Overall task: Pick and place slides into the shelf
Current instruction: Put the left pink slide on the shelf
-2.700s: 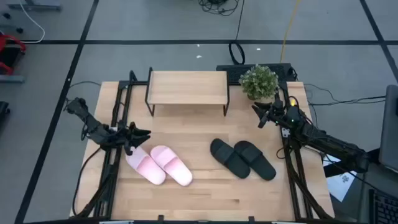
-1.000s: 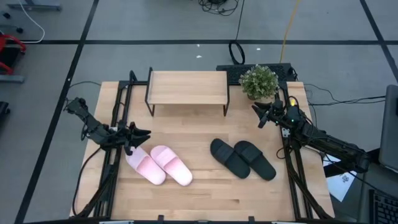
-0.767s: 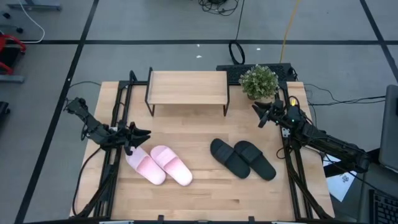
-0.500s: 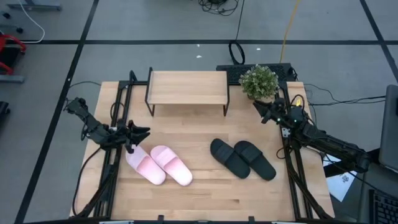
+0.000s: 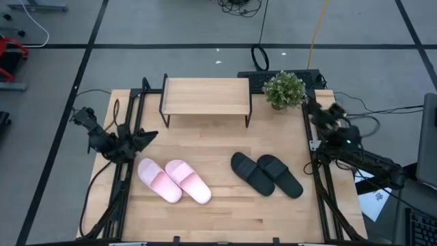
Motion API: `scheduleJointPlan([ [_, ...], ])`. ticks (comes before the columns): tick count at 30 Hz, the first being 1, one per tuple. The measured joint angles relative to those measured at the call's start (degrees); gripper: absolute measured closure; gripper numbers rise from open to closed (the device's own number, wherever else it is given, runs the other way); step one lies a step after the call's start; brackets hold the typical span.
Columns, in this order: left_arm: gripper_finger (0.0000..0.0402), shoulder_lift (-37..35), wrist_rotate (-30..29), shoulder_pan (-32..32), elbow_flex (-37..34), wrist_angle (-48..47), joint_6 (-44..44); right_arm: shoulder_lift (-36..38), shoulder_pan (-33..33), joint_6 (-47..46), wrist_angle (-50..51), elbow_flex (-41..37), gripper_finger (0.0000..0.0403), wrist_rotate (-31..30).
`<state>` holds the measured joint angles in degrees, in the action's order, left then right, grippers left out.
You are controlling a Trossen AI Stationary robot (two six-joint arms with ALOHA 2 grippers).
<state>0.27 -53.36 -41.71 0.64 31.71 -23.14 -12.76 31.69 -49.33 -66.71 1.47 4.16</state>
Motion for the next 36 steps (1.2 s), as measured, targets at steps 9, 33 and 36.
scheduleJointPlan([
  [9, 0.0247, 0.57, 10.94, -0.02, 1.36, 6.17, 4.16, -3.41, -8.85, 9.35, -4.37, 12.70, 0.0287, 14.35],
  [33, 0.0247, 41.32, 20.01, -0.16, 47.27, -24.22, 14.47, -49.22, -37.95, 35.30, 22.68, 59.07, 0.0287, 29.48],
  [36, 0.0247, 45.95, 19.87, -1.21, 52.90, -32.45, 8.96, -51.99, -42.18, 42.82, 37.37, 65.54, 0.0287, 23.96],
])
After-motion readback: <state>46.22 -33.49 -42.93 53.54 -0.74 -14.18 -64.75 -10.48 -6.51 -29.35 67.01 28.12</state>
